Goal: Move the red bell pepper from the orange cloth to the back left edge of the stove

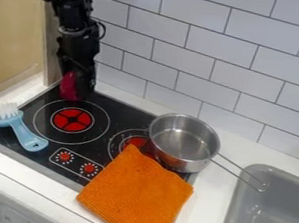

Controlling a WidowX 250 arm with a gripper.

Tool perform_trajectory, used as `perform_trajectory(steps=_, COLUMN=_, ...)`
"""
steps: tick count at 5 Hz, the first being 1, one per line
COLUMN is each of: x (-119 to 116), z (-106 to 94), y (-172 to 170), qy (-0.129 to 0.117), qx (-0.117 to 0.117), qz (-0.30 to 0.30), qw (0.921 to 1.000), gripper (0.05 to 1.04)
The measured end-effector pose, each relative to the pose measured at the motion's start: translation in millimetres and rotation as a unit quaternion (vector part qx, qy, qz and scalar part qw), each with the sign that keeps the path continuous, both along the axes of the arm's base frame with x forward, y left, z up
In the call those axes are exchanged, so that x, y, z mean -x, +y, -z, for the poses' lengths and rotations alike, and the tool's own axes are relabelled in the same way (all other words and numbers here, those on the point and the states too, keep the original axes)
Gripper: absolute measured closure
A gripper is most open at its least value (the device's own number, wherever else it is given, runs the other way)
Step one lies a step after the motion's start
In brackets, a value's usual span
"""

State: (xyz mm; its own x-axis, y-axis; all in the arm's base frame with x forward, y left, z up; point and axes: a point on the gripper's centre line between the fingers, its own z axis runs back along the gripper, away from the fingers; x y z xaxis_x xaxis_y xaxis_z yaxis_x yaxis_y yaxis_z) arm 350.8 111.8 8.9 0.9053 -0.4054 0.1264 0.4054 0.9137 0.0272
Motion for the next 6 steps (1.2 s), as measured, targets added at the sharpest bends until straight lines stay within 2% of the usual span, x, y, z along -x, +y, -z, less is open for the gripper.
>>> perform_trajectory(steps=1, x=-5, z=0.9, y=2, qy=-0.002, qx=-0.001, qz=-0.007, qw=1.0, gripper=0.285)
perform_trajectory(steps=2, x=-1, z=0.8, y=9, qy=0.011, qx=-0.017, qz=-0.057, qw=0.9982, gripper=0.134)
perform_trajectory(steps=3, x=-2, z=0.7, y=11, qy=0.008, qx=-0.023, qz=-0.07, qw=0.9973, gripper=0.073)
perform_trajectory(steps=5, x=4, z=-7.4, y=9, qy=0.003, qx=-0.025, qz=-0.07, qw=0.9972, gripper=0.085)
perform_trajectory(steps=6, x=6, z=-36.2, y=2, qy=-0.035, qx=-0.031, qz=-0.071, qw=0.9964, gripper=0.085)
